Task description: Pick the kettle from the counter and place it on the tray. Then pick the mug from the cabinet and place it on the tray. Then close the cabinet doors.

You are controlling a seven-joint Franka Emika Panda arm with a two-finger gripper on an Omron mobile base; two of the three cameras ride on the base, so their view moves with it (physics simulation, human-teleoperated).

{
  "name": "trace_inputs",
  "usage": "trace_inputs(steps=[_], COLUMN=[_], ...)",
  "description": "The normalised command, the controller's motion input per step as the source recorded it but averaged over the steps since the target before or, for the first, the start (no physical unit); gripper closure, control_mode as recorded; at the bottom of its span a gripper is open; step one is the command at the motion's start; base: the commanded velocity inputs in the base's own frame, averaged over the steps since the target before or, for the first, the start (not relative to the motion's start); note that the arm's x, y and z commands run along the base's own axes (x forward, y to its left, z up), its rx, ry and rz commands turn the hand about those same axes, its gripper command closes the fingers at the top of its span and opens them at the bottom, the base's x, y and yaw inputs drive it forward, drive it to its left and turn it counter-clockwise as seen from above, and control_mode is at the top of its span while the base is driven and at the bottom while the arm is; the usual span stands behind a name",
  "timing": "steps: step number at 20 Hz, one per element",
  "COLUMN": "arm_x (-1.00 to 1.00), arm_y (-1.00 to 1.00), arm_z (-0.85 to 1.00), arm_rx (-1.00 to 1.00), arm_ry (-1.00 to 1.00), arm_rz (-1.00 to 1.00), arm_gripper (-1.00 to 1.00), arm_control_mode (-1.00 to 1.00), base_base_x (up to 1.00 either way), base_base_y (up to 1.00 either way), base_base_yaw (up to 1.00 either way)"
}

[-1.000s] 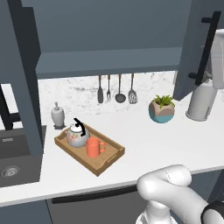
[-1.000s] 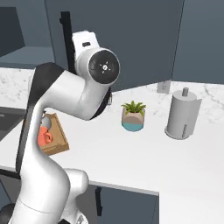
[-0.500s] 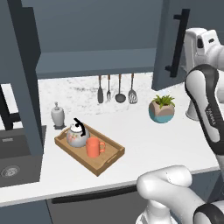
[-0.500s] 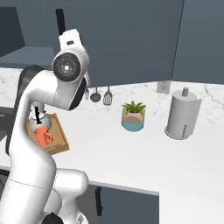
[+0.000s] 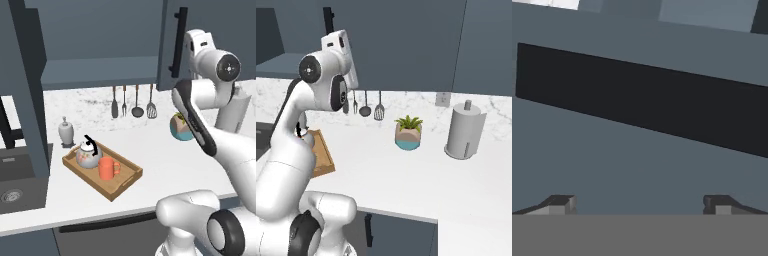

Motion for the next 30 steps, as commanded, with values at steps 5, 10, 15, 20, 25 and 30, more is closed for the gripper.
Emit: trace_inputs(steps=[5,10,15,20,25,30], arm_x=[1.0,0.89,0.38,-0.88,-1.0,-0.63], arm_y=[-0.21,-0.52,-0.7,-0.64,-0.29,0.49], arm_z=[-0.19,-0.18,-0.21,-0.19,-0.36,-0.51], arm_rx=[0.0,0.0,0.08,0.17,0.12,-0.05], arm_ry=[0.01,0.01,0.07,0.0,0.0,0.08], arm_rz=[-0.18,-0.11,-0.07,-0.05,-0.1,-0.01], arm_gripper=[-1.0,-1.0,-1.0,-1.0,-1.0,-1.0], arm_control_mode=[-1.0,-1.0,-1.0,-1.0,-1.0,-1.0], base_base_x=[0.0,0.0,0.0,0.0,0.0,0.0], base_base_y=[0.0,0.0,0.0,0.0,0.0,0.0], base_base_yaw=[0.0,0.0,0.0,0.0,0.0,0.0])
